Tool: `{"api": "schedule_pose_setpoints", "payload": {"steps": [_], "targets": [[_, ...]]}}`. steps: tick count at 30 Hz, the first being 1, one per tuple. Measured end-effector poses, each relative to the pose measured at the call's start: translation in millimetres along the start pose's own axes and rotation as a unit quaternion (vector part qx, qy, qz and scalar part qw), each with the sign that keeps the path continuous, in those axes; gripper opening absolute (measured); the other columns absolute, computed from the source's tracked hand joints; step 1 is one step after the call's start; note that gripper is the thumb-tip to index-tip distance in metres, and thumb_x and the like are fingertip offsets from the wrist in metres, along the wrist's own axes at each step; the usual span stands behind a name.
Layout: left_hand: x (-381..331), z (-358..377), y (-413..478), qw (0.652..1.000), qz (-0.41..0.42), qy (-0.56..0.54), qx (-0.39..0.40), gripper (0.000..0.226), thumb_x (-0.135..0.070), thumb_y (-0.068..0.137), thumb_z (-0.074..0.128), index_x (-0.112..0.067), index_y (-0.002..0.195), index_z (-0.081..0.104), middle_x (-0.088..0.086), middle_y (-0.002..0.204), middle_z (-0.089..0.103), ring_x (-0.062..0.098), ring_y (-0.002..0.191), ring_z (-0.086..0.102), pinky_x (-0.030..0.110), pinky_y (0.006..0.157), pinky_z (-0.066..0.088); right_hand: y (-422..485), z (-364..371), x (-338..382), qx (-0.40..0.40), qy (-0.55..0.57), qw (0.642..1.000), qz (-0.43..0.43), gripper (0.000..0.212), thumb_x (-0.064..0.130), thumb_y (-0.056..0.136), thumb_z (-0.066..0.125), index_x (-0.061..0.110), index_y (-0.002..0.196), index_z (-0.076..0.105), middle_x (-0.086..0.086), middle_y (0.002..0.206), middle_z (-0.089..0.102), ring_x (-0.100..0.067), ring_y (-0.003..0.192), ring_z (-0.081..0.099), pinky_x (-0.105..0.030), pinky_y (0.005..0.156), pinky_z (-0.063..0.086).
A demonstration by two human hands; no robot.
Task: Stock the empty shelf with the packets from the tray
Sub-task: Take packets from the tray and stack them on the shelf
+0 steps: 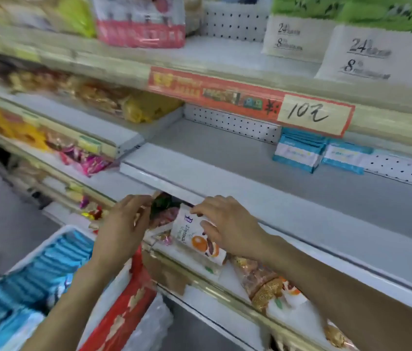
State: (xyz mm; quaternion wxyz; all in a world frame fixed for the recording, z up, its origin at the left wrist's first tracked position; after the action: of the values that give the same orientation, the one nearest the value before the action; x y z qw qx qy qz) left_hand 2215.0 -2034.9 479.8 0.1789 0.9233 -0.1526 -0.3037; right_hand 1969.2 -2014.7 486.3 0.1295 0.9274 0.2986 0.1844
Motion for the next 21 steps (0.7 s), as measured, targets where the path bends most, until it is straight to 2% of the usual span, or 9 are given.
{"api": "schedule_pose_setpoints", "payload": {"steps": [2,4,8,14,18,21], "targets": [[33,-29,-39,0.997,-0.06,0.03,-0.024,0.024,-0.017,0.099,0.058,-0.031,0.118,0.063,-0.008,0.11,0.066,0.02,0.091,0.067,0.043,0.075,0.056,25,32,30,0.037,0.028,0.998,-0.053,0.029,0.025,0.097,0.052,0.022,0.124,0.063,0.001,0.11,0.064,-0.021,0.097,0.058,-0.038,0.085,0.044],[59,-57,-76,0.991,-0.108,0.062,-0.042,0.025,-0.022,0.095,0.054,-0.031,0.117,0.063,-0.009,0.11,0.066,0.021,0.095,0.066,0.043,0.079,0.057,47,59,60,0.069,0.044,0.992,-0.096,0.029,0.027,0.096,0.053,0.023,0.123,0.062,0.001,0.11,0.064,-0.022,0.098,0.058,-0.042,0.084,0.046],[102,-110,-145,0.968,-0.203,0.135,-0.054,0.033,-0.03,0.089,0.049,-0.024,0.117,0.066,-0.005,0.112,0.068,0.023,0.103,0.065,0.041,0.087,0.054,83,96,120,0.093,0.084,0.979,-0.163,0.024,0.017,0.089,0.063,0.016,0.113,0.066,-0.004,0.102,0.065,-0.024,0.095,0.06,-0.04,0.081,0.05],[136,-155,-241,0.927,-0.315,0.195,-0.049,0.02,-0.023,0.093,0.06,-0.026,0.111,0.068,-0.011,0.103,0.06,0.019,0.1,0.061,0.038,0.076,0.054,114,156,196,0.19,0.094,0.946,-0.246,0.023,0.022,0.092,0.06,0.019,0.115,0.065,0.0,0.109,0.064,-0.022,0.104,0.06,-0.042,0.089,0.051],[137,-150,-276,0.925,-0.323,0.2,0.006,0.028,-0.034,0.089,0.058,-0.027,0.113,0.069,-0.009,0.11,0.063,0.021,0.103,0.062,0.038,0.082,0.053,114,185,224,0.253,0.086,0.921,-0.283,0.026,0.025,0.095,0.058,0.022,0.12,0.064,0.002,0.117,0.059,-0.02,0.111,0.057,-0.039,0.094,0.049],[136,-144,-288,0.926,-0.305,0.221,0.02,0.028,-0.034,0.085,0.063,-0.028,0.113,0.067,-0.01,0.115,0.061,0.021,0.102,0.062,0.04,0.08,0.052,113,199,243,0.282,0.088,0.905,-0.307,0.026,0.025,0.095,0.058,0.022,0.12,0.064,0.003,0.118,0.059,-0.019,0.112,0.056,-0.039,0.093,0.048]]}}
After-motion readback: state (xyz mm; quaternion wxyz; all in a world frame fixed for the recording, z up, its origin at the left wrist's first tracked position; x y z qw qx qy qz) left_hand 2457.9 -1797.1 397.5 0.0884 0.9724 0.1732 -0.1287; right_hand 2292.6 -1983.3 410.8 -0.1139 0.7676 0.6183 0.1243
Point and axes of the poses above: each hand's wrist, its own y-axis towards the middle knuckle, its own z-axis out of the palm, x = y × z, the point moved 5 cm from there along y, towards the middle knuckle
